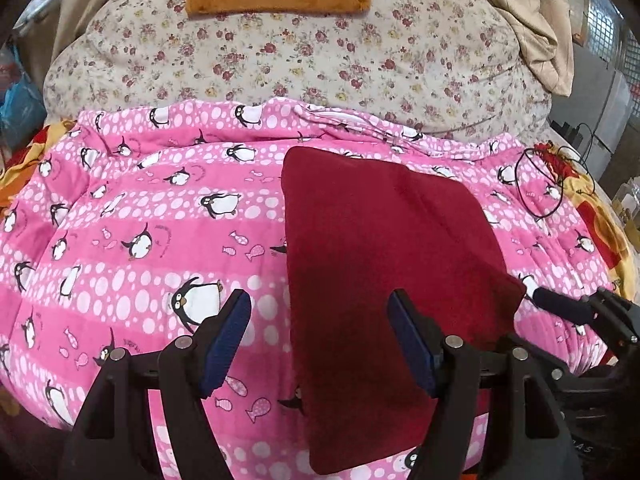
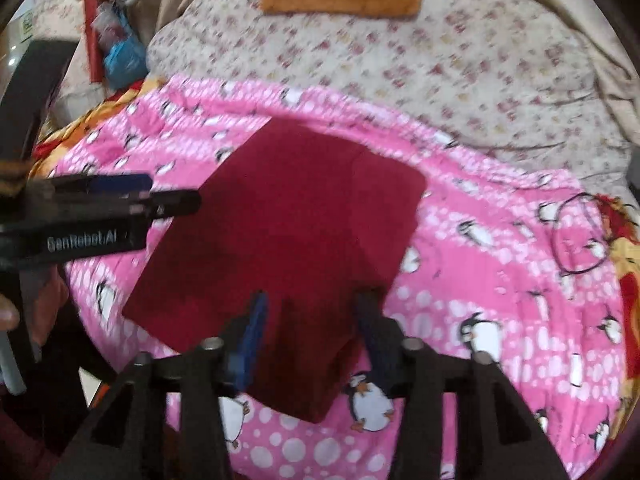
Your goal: Fold small clothes
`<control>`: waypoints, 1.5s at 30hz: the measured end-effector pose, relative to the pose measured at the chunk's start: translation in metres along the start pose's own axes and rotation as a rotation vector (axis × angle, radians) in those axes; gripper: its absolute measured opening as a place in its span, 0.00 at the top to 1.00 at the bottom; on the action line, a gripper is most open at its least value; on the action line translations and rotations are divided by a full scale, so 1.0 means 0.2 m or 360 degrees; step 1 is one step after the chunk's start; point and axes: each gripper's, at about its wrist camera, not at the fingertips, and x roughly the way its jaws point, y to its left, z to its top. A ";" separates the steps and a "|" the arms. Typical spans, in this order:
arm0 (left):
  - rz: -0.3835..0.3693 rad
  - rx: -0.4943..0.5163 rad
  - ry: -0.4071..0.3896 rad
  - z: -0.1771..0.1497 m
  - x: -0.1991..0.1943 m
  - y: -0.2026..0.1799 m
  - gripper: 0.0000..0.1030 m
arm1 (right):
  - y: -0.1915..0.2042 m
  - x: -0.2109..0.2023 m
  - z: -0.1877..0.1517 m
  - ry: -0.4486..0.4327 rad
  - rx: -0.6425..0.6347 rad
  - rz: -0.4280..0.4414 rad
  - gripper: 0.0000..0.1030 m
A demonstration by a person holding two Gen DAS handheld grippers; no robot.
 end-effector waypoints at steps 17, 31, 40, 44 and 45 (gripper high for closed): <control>0.0051 -0.0061 -0.0038 -0.02 0.00 0.04 0.39 | -0.02 -0.05 0.04 -0.0152 0.0183 -0.0230 0.27; 0.0068 -0.0006 0.0003 -0.04 0.06 -0.01 0.39 | -0.10 0.01 0.03 -0.0139 0.0312 -0.0257 0.23; 0.0057 -0.0019 0.0004 -0.04 0.07 0.00 0.39 | -0.11 0.04 0.04 -0.0129 0.0315 -0.0261 0.22; 0.0058 -0.0027 0.0007 -0.04 0.07 0.01 0.39 | -0.10 0.06 0.04 -0.0120 0.0319 -0.0261 0.22; 0.0058 -0.0027 0.0007 -0.04 0.07 0.01 0.39 | -0.10 0.06 0.04 -0.0119 0.0323 -0.0259 0.22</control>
